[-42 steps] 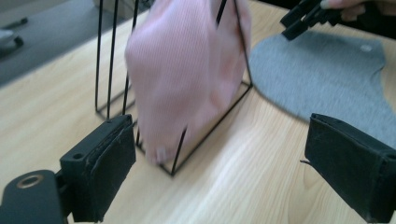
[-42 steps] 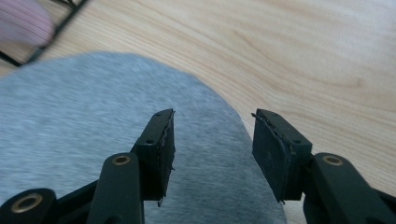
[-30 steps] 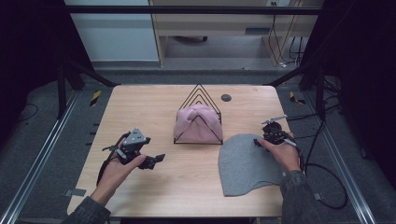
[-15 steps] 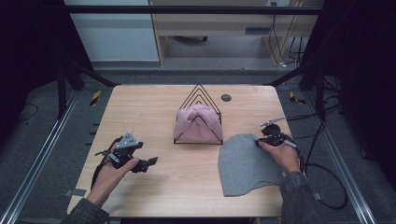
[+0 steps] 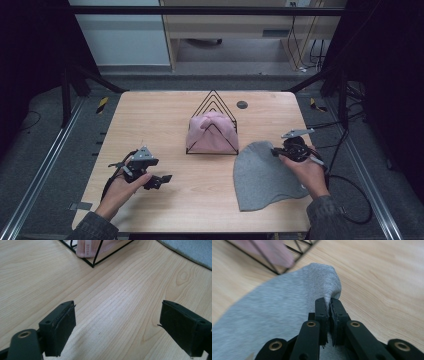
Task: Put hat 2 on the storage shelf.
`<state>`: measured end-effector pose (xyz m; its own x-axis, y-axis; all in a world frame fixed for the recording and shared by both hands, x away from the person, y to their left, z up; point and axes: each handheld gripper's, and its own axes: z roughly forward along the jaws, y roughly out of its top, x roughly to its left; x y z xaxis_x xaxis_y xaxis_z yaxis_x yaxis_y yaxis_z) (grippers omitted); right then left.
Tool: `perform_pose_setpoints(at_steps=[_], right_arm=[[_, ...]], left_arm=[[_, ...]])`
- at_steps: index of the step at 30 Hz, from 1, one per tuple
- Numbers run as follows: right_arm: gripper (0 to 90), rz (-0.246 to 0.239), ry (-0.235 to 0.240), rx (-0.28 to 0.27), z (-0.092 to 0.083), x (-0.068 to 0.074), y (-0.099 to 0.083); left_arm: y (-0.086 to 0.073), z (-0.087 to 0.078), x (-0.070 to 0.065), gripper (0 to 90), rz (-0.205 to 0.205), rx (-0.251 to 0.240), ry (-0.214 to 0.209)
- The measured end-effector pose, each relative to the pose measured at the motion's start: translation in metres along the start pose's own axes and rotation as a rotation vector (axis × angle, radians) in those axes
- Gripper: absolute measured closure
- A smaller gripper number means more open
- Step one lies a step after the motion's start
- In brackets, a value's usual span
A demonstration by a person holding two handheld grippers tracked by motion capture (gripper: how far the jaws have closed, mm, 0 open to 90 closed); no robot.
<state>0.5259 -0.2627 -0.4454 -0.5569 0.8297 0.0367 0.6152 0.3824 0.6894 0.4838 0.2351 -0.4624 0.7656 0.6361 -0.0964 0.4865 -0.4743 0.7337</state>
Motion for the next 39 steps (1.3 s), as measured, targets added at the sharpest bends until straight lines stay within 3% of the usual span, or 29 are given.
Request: perform_pose_setpoints(at_steps=[1,6,7,10,15,21,22,24,30,39], right_arm=[[86.0,-0.027,0.008,-0.034,-0.012,0.009,0.0],[86.0,-0.082,0.026,-0.107,-0.038,0.027,0.0],[86.0,-0.082,0.026,-0.107,-0.038,0.027,0.0],[86.0,-0.103,0.042,-0.173,-0.052,0.041,0.002],[86.1,-0.143,0.06,-0.199,-0.062,0.056,0.007],[86.1,-0.22,0.109,-0.25,-0.077,0.081,0.021],[86.1,-0.25,0.126,-0.273,-0.083,0.091,0.028],[86.1,-0.259,0.131,-0.28,-0.084,0.095,0.03],[86.1,-0.334,0.17,-0.323,-0.094,0.123,0.056],[86.1,-0.381,0.202,-0.358,-0.097,0.147,0.082]], left_arm=[[0.0,0.0,0.0,12.1,-0.005,0.002,-0.004],[-0.001,0.002,-0.001,12.0,0.0,0.004,-0.013],[-0.001,0.002,-0.001,12.0,0.002,0.007,-0.015],[-0.002,0.004,-0.001,11.4,0.01,0.023,-0.028],[-0.002,0.005,-0.002,11.4,0.01,0.022,-0.042],[-0.002,0.007,-0.005,9.5,0.021,0.027,-0.083],[-0.001,0.008,-0.006,9.2,0.022,0.023,-0.091],[-0.001,0.008,-0.008,9.2,0.025,0.018,-0.097],[0.001,0.007,-0.012,9.2,0.041,-0.001,-0.132],[0.006,0.003,-0.017,9.2,0.068,-0.059,-0.185]])
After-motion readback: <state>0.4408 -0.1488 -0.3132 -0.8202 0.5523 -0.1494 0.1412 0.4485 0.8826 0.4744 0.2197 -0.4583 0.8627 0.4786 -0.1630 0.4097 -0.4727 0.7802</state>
